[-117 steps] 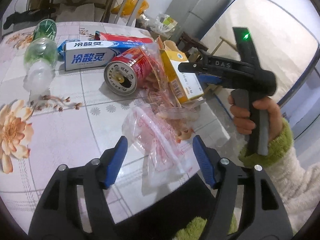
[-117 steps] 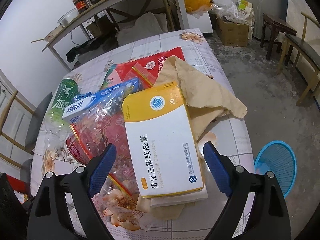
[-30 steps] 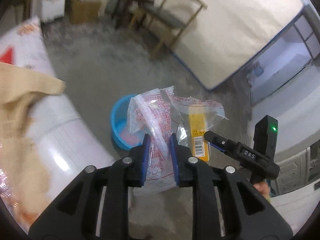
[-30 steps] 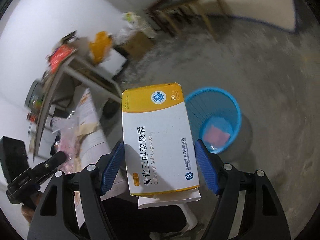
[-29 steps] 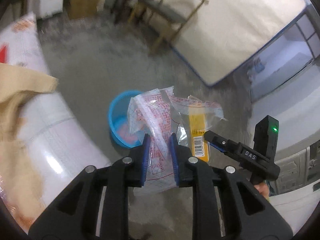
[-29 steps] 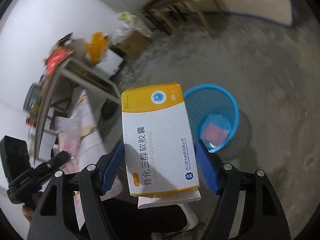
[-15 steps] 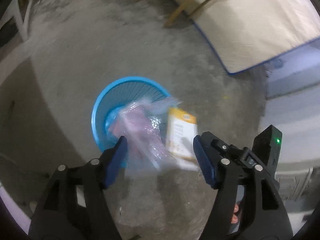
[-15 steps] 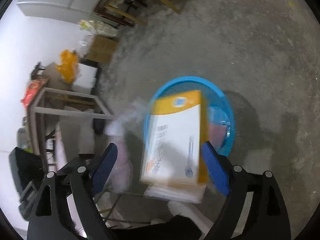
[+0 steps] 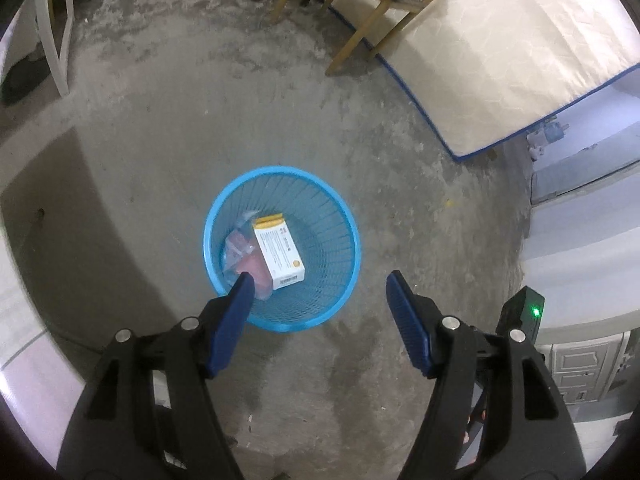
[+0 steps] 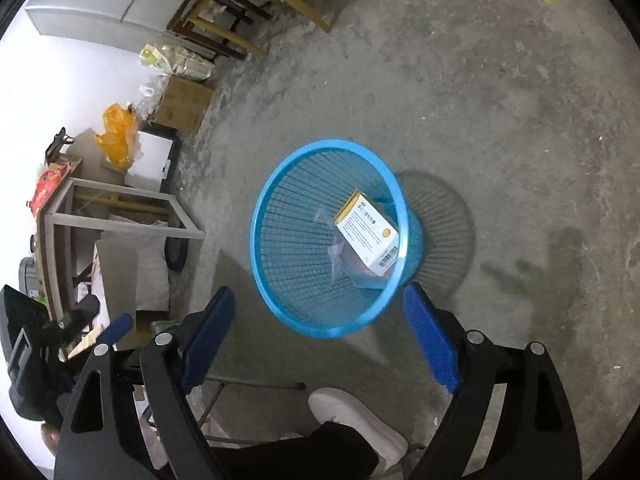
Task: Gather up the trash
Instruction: 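Carry bag and box to the blue wastebasket and open both grippers, then return both tools to the table and grasp the beige cloth with the right gripper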
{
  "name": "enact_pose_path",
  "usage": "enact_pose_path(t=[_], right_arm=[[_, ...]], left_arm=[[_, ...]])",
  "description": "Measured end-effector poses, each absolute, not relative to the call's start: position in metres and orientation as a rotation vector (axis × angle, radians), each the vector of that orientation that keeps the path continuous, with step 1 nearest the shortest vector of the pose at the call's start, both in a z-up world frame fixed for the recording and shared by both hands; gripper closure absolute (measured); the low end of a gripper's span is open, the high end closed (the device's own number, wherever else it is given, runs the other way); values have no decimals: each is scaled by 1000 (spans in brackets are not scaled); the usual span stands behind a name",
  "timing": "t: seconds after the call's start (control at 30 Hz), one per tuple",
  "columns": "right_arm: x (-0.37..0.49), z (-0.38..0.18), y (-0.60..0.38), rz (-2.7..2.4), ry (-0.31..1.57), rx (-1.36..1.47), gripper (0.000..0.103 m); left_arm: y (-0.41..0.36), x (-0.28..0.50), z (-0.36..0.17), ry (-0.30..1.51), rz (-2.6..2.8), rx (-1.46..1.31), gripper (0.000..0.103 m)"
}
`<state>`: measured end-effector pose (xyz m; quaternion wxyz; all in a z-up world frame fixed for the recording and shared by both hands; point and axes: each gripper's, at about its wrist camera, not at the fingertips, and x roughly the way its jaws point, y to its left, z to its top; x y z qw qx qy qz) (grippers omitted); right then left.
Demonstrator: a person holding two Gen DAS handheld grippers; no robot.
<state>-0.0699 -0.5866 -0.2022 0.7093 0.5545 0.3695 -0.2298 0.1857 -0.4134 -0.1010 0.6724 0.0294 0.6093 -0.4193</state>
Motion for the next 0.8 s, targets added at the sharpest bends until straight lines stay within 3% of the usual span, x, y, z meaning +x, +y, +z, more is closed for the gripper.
enact_pose_path(t=[0.37,0.63,0.8], right_arm=[[-98,-137,-549,-426,752,1167,17],[-75,-82,-503,-300,743,1037,17],[-25,-30,-452,-183,750,783,13]], left_arm=[[-322,126,-19,1253,-1078,-44,34],[-200,84,30,971,-1016,10,33],[-122,69,36,842,-887,44,32]])
